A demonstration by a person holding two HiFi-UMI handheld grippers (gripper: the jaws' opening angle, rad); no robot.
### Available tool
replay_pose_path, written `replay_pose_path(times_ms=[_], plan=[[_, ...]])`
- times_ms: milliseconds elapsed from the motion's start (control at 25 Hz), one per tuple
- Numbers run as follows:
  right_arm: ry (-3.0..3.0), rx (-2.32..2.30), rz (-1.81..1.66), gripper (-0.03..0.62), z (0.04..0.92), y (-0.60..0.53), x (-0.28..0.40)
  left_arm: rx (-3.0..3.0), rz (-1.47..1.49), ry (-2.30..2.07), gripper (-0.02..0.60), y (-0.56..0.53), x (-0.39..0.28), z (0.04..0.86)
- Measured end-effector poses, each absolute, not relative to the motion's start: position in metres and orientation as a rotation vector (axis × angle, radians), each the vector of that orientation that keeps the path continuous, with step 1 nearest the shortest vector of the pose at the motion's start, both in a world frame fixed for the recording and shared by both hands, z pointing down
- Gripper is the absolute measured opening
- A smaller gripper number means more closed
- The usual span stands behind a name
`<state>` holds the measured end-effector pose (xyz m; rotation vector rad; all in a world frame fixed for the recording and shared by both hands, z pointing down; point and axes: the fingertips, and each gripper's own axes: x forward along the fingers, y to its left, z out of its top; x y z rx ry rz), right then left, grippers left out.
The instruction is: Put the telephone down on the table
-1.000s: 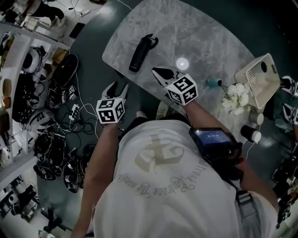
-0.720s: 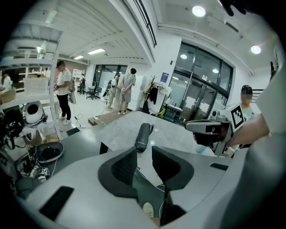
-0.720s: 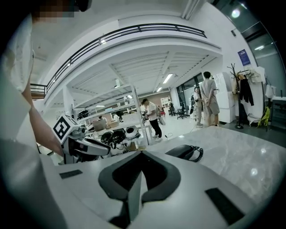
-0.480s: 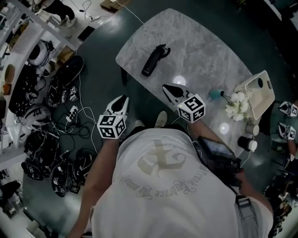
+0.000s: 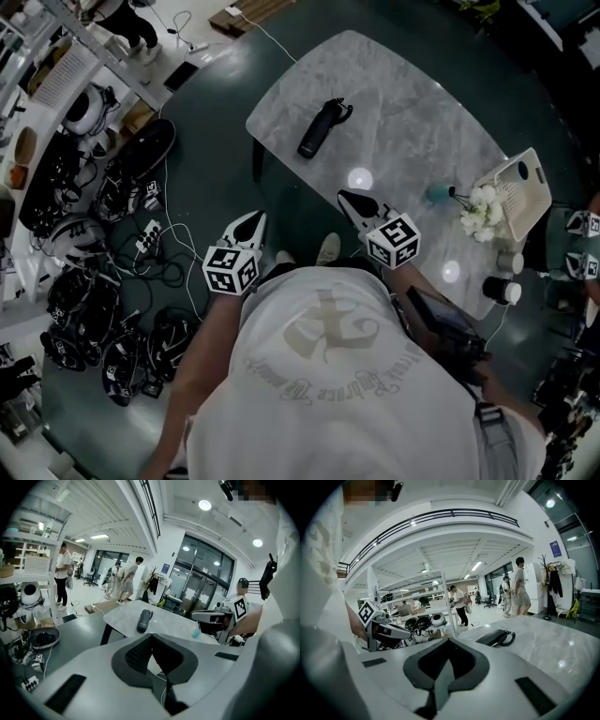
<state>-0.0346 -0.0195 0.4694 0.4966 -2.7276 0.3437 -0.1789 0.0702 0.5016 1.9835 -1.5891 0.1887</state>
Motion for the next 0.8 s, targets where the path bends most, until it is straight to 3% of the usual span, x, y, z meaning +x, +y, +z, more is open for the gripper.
replay_pose_path(times_ms=[800], plan=[[-2.714,0.572,0.340,0.015,0.474,0.006,-0.024,2.061,0.215,-1.513,0.012,0.086,-0.164,0.502]])
